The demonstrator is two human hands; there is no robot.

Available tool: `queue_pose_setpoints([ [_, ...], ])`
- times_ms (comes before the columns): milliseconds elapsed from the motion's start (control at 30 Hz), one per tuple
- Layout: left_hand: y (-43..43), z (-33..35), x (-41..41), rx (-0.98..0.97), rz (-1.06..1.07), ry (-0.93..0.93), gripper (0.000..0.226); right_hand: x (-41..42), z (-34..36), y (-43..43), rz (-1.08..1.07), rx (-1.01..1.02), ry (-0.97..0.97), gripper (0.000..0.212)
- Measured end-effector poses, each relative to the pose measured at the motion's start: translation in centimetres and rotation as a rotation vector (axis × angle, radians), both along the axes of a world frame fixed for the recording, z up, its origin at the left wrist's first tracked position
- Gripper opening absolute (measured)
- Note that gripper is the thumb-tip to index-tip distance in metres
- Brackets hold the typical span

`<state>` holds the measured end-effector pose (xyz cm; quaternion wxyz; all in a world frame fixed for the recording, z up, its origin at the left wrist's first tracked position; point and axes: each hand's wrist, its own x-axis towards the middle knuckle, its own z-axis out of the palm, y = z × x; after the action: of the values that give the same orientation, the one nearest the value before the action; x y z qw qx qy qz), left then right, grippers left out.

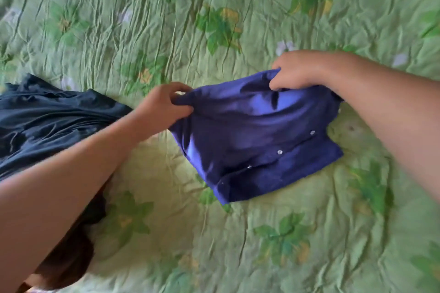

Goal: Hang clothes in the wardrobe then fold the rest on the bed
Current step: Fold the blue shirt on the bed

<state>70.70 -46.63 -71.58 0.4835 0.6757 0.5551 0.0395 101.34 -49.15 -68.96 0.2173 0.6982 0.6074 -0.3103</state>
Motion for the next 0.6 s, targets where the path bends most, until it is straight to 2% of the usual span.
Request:
queue_pose_setpoints([
  [67, 4.4, 0.6, 0.8, 0.169, -0.077, 0.064, 0.041, 1.7, -0.8, 0.2, -0.07, 0.09, -0.026, 0.022],
  [167, 6.9, -0.7, 2.5, 0.334, -0.002, 0.135, 0.055, 3.0, -3.3, -1.4, -0.166, 0.327, -0.108, 0.038],
  [233, 5.2, -2.2, 3.4, 0.357, 0.075, 0.269, 0.071, 2.7, -4.9, -3.6, -0.153, 0.566, -0.19, 0.063],
  [300, 1.5, -3.6, 3.8, 0.379, 0.027, 0.336, 0.079, 1.7, -6.1, -5.7, -0.127, 0.775, -0.21, 0.072],
  [367, -2.1, -5.4, 3.5, 0.544, -0.244, 0.42, 0.077, 0.4, -7.3, -7.3, -0.078, 0.753, -0.159, 0.076],
  [433, -4.1, -7.1, 2.9, 0.639, -0.49, 0.478, 0.074, -0.6, -8.8, -8.6, -0.018, 0.582, -0.144, 0.078],
  [533, -4.2, -8.6, 2.0, 0.599, -0.556, 0.526, 0.072, -0.5, -10.2, -8.9, -0.055, 0.402, -0.104, 0.081],
  [600, -3.9, -8.6, 1.5, 0.577, -0.486, 0.392, 0.074, -0.1, -9.7, -8.7, -0.144, 0.562, 0.007, 0.074],
])
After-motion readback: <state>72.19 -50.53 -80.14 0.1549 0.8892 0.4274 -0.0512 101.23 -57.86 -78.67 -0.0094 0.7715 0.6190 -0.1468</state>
